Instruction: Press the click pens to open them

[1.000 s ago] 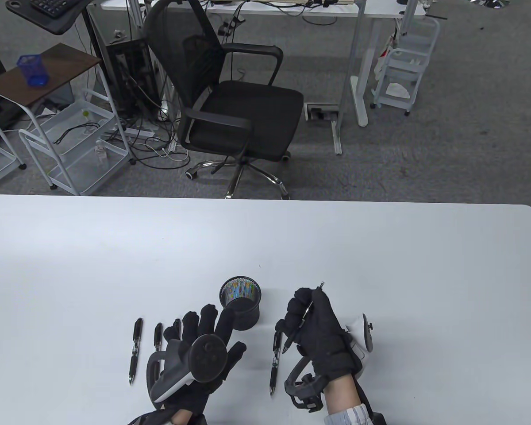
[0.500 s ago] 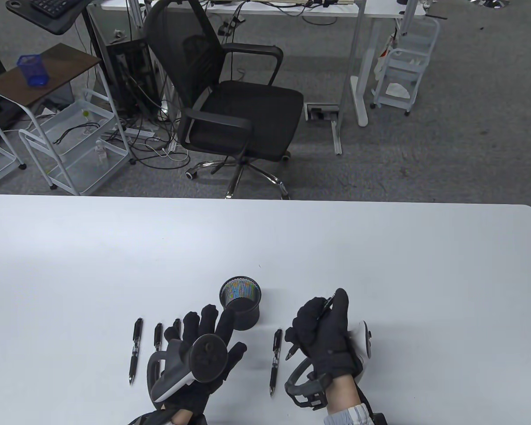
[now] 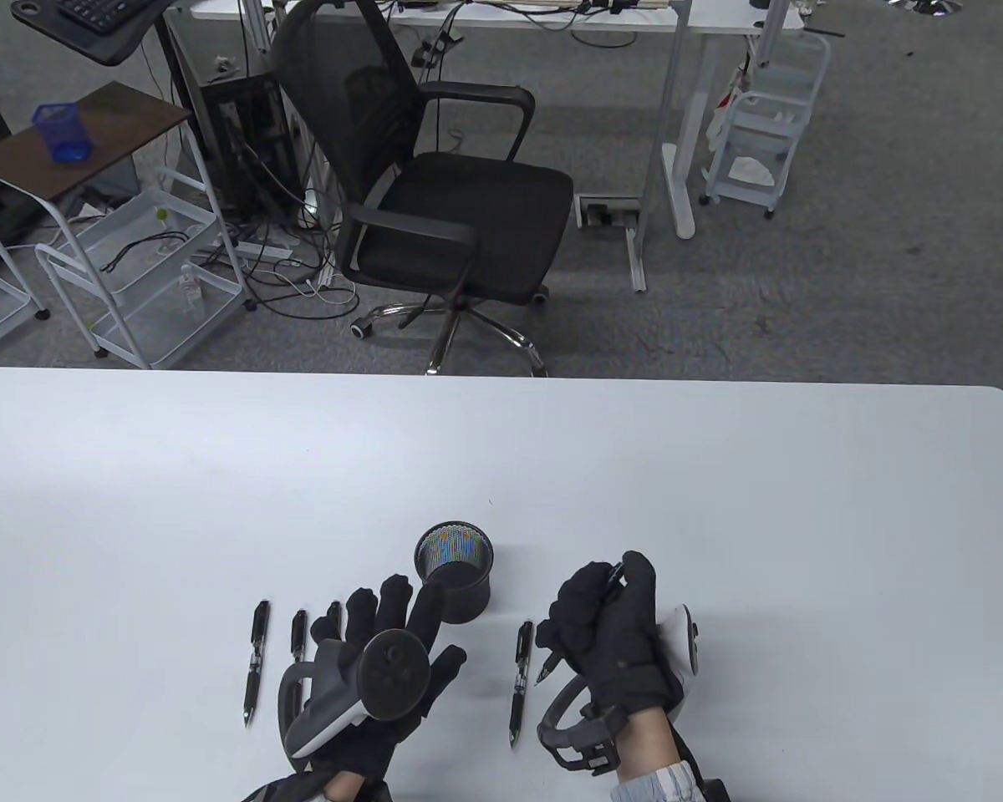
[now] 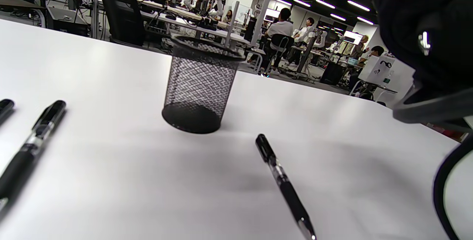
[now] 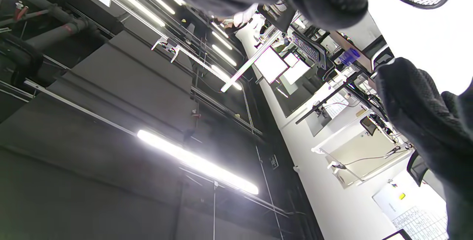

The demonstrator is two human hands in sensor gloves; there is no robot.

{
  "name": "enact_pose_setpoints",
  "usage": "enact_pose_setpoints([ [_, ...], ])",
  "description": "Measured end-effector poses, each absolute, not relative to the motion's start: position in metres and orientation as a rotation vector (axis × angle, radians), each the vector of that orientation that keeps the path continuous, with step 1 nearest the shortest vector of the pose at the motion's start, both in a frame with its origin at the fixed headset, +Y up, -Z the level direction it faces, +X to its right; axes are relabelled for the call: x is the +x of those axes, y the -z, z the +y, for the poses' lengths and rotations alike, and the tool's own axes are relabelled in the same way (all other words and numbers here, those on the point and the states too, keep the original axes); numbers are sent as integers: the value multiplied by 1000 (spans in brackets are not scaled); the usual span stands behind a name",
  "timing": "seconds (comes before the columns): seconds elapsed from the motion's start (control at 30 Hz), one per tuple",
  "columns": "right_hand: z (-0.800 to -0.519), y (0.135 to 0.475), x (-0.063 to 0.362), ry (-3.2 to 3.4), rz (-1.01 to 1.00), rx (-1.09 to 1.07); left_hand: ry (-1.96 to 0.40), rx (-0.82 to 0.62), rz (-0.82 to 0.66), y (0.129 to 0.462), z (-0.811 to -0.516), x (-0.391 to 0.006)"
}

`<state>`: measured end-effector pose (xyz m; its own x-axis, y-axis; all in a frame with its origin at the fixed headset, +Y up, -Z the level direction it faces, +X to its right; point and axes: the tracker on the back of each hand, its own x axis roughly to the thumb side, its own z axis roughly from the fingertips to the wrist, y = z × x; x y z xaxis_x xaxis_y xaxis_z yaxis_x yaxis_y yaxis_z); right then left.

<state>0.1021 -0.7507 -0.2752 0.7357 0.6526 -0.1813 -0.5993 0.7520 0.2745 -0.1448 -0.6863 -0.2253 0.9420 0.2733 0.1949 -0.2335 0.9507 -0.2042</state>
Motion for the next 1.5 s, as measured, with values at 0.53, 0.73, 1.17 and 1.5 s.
enact_pose_setpoints([
  [0.53,-750,275,100,-683,278,198,-260,-182,-222,226,-687,-145],
  [0.73,-749,275,100,-678,279,200,-258,-181,-222,226,-687,-145],
  [1.17,-749,275,99,-686,284,210,-257,-182,-222,226,-687,-145],
  [1.5,-729,278,100,-794,234,381,-257,-182,-223,225,-687,-145],
])
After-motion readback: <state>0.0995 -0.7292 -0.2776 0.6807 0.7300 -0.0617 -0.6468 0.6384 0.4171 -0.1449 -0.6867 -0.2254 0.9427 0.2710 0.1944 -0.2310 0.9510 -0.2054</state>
